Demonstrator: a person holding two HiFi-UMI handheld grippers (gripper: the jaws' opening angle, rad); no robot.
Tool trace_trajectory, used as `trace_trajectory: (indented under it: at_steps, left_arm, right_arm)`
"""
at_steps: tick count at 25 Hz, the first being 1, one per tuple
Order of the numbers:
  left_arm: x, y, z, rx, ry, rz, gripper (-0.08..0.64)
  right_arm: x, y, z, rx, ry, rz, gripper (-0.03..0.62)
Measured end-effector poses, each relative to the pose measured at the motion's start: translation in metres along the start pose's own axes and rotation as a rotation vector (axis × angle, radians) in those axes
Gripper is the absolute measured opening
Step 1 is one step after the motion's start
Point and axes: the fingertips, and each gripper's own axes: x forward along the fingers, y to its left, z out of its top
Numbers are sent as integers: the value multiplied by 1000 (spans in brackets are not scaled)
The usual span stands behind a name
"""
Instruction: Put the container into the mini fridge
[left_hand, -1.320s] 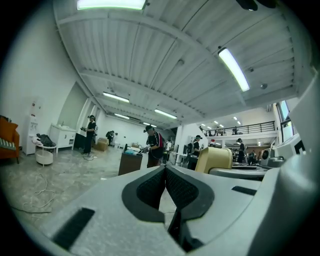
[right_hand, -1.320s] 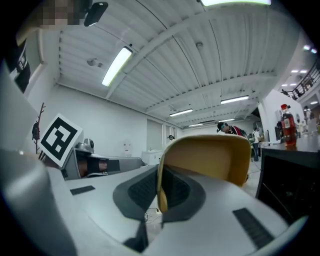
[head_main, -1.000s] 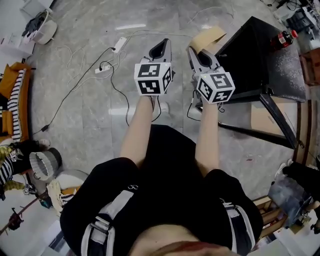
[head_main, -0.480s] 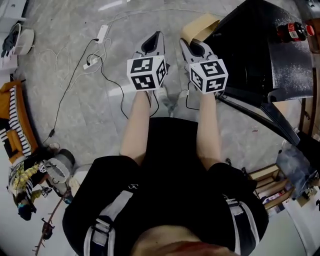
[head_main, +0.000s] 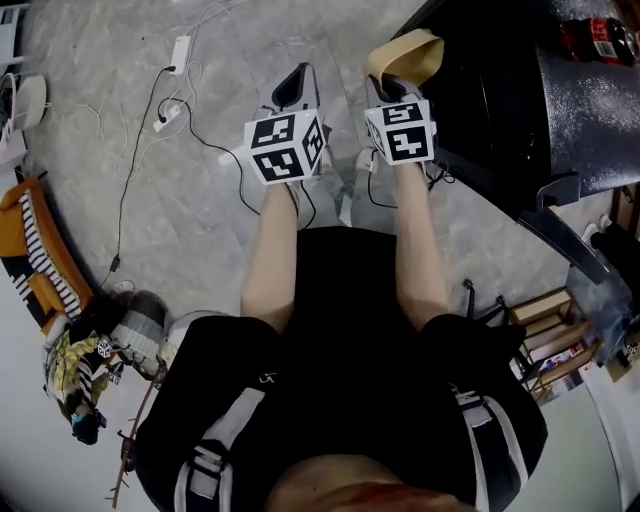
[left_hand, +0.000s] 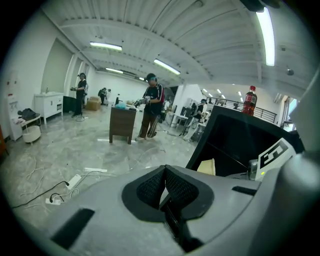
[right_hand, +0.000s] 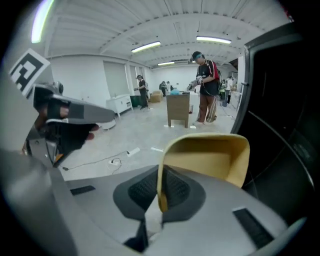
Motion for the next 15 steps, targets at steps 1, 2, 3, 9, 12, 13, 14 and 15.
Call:
trace_trajectory:
  at_steps: [1,2,3,9,12,13,14,15]
  left_arm:
    - [3,-1,-3,3,11,-1,6]
    - [6,-2,-7,7,21,-2,6]
    - [7,-2,-9,11,31,-3,6]
    - [14,4,-18,34,77,2,6]
    - [18,2,-25,46,105,3,6]
    - [20,3,-27,50,114,4,6]
    - [22,4,-29,54,121,4,6]
    - [25,6,-30,56,128,3,6]
  right_arm:
    - [5,-9,-11,-2,35,-18,14]
    - [9,-17,-22,0,68,-34,14]
    - [13,-25,-33,4,101,-52,14]
    - [35,-73,-83,-29,279,-159,14]
    - [41,-102,-104,-22,349,-225,14]
    - [44,-111,-110,-12,367,-246,14]
    - [48,-120,-115,2,384,-265,14]
    - [51,-130,-120,17,402,-284,14]
